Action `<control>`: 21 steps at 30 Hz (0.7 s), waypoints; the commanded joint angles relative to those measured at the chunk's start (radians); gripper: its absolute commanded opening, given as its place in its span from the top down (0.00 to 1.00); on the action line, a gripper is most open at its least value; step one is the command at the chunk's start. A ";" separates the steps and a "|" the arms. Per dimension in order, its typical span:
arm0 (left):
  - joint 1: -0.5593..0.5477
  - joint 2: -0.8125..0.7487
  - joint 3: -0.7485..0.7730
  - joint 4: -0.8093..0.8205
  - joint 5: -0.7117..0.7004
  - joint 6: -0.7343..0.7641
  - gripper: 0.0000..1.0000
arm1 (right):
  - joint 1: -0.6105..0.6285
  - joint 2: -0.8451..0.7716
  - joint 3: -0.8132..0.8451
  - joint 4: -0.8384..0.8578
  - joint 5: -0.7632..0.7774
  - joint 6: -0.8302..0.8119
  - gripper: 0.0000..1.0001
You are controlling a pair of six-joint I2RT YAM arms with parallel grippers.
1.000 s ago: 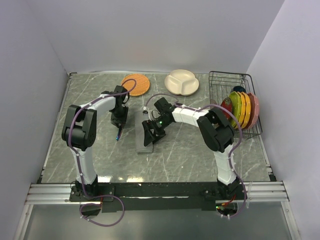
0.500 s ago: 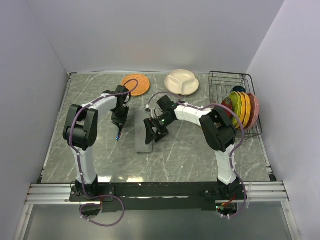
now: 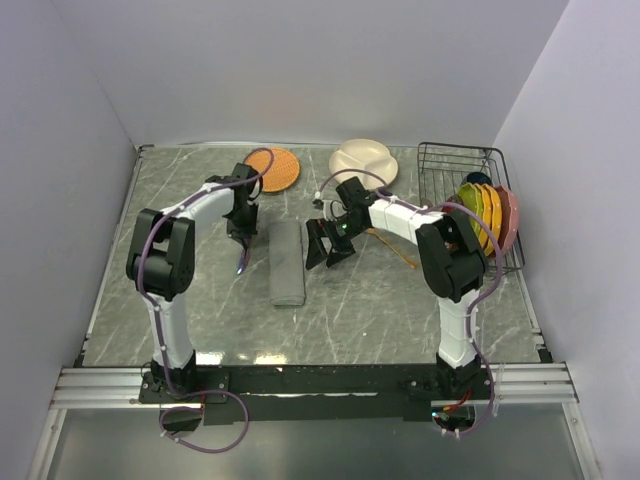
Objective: Fold the napkin into a case and place the utensils inside
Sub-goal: Pick up the knife from the center of the board, then insert the knife into the folded napkin.
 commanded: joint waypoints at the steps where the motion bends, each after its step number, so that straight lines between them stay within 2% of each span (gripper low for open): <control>1: 0.002 -0.199 0.054 0.135 0.044 -0.189 0.99 | -0.027 -0.075 0.010 0.065 0.024 0.057 0.00; 5: -0.020 -0.246 0.024 0.185 0.047 -0.287 0.99 | -0.034 -0.083 0.002 0.094 0.041 0.079 0.00; 12: -0.085 -0.208 -0.005 0.217 -0.002 -0.383 0.99 | -0.032 -0.083 -0.018 0.112 0.047 0.105 0.00; 16: -0.131 -0.195 -0.026 0.281 -0.033 -0.392 0.99 | -0.035 -0.095 -0.033 0.117 0.053 0.102 0.00; 21: -0.171 -0.135 0.003 0.263 -0.089 -0.390 0.99 | -0.041 -0.112 -0.062 0.134 0.061 0.114 0.00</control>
